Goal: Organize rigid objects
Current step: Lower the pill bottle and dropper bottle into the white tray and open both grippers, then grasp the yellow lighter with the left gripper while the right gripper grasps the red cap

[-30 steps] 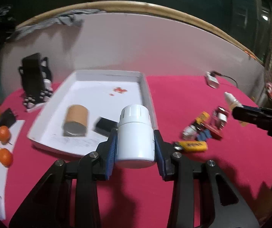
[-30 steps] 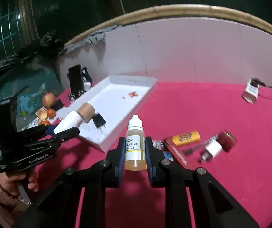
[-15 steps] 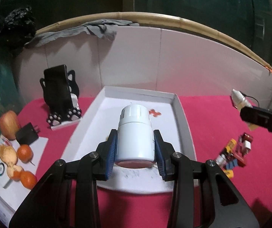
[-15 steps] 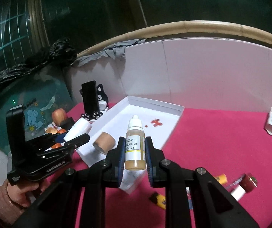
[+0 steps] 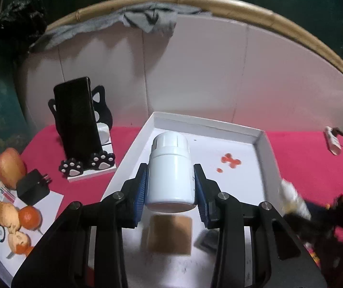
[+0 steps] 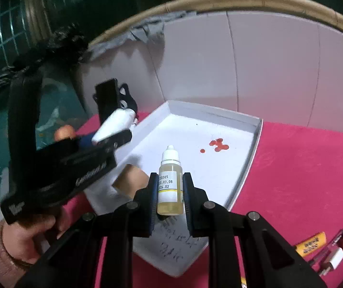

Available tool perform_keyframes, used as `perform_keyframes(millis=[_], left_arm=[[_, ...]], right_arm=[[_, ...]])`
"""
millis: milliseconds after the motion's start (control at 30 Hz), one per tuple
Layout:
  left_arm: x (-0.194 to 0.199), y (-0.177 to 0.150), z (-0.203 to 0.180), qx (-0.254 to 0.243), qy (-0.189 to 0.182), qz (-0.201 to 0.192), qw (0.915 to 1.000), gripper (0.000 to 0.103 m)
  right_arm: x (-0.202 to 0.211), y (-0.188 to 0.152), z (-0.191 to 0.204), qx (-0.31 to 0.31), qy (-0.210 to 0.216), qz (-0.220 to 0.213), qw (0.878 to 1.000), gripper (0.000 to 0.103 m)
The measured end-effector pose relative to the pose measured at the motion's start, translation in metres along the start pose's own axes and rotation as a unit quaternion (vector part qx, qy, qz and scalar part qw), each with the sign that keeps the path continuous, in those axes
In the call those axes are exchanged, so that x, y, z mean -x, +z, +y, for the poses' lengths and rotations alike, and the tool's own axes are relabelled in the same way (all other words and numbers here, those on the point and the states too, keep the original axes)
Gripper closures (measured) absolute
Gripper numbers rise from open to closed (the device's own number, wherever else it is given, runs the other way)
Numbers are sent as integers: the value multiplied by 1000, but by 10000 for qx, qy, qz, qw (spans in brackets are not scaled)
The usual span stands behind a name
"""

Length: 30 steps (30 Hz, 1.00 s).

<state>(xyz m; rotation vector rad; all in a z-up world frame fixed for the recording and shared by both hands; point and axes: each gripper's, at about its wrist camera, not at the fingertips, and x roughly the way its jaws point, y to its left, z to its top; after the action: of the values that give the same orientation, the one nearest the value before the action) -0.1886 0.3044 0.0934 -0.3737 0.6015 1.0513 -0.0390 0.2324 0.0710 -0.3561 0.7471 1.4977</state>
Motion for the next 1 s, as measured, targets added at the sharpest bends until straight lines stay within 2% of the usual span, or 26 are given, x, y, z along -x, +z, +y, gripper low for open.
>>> perform_keyframes(millis=[367, 533, 567, 633, 700, 733, 767, 867, 900, 1000], left_arm=[[-50, 3, -5, 121, 252, 533, 9982, 67], [-55, 0, -1, 194, 407, 607, 9971, 67], [-54, 0, 0, 201, 436, 586, 9971, 67], [-52, 0, 2, 262, 471, 555, 9970, 65], [-50, 1, 5, 321, 450, 526, 9971, 49], [-49, 2, 6, 347, 444, 499, 9972, 28], [-47, 2, 7, 372, 461, 444, 9973, 16], [-37, 5, 10, 397, 487, 308, 9975, 12], [-34, 7, 11, 416, 484, 271, 9976, 12], [-16, 9, 13, 485, 338, 28, 9982, 12]], right_arm=[[-40, -7, -5, -48, -253, 387, 9989, 84], [-41, -10, -4, -76, -277, 312, 9991, 82], [-39, -10, -4, -51, -302, 255, 9992, 73], [-34, -10, -4, -77, -386, 149, 9991, 38], [-26, -10, -4, -100, -488, -10, 9988, 24], [-22, -10, -5, -92, -519, -64, 9986, 23], [-16, -10, -6, -95, -543, -129, 9984, 23], [6, -9, -17, -214, -568, -386, 9974, 10], [17, -8, -24, -272, -592, -528, 9965, 0], [57, -6, -50, -380, -798, -1024, 9908, 0]])
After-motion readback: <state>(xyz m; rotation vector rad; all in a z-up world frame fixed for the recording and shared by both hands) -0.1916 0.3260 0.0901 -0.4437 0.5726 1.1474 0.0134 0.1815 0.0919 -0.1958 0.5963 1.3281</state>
